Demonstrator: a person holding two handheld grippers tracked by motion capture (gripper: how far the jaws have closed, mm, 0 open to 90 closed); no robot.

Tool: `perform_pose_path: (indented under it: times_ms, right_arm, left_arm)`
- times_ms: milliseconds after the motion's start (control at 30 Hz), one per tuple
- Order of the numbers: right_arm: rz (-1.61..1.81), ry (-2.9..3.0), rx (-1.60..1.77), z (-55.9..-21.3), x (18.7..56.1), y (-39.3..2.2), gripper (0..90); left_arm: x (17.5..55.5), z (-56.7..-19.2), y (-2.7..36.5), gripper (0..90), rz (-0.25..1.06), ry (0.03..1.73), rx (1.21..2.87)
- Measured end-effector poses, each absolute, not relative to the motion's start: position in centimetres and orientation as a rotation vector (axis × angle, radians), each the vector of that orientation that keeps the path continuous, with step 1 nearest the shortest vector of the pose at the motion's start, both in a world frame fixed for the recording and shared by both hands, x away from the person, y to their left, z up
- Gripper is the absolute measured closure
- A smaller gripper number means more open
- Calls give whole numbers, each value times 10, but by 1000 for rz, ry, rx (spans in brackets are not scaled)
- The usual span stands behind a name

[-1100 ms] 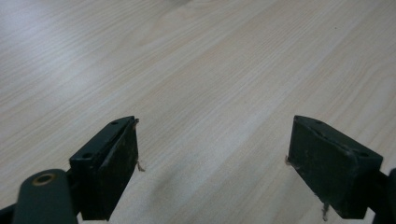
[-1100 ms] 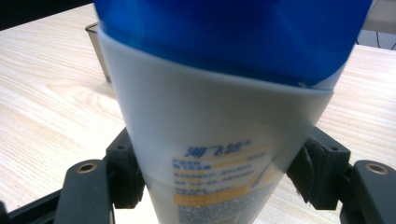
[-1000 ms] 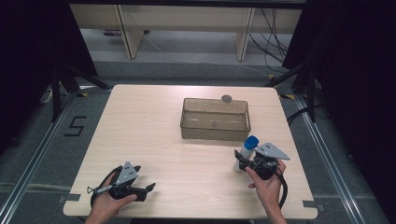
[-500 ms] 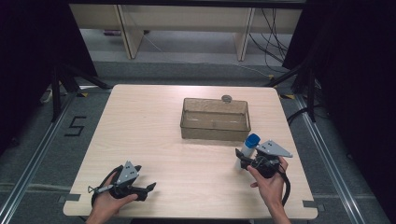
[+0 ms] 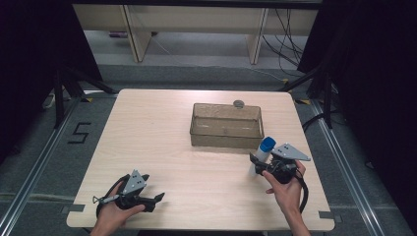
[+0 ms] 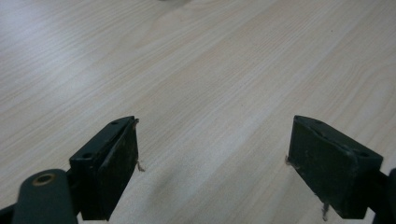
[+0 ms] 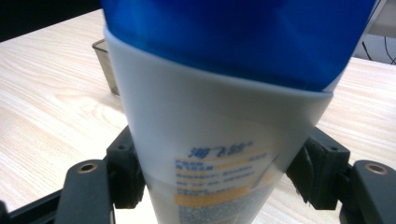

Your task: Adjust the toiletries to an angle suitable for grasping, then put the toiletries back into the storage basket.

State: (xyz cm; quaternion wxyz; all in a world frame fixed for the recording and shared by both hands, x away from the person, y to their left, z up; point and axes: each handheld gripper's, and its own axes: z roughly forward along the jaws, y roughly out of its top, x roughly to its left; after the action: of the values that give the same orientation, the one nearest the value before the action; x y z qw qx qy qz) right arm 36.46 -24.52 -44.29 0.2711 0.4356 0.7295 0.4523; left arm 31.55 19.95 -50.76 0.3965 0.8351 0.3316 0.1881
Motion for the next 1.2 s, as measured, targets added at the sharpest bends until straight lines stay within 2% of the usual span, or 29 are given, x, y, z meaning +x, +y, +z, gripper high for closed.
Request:
perform_pose_path:
  times_ms: [1200]
  right_arm:
    - [1221,1954,1119,-398,390,-246,319]
  left_arm:
    - [313,-507,199,158,475,834,2110]
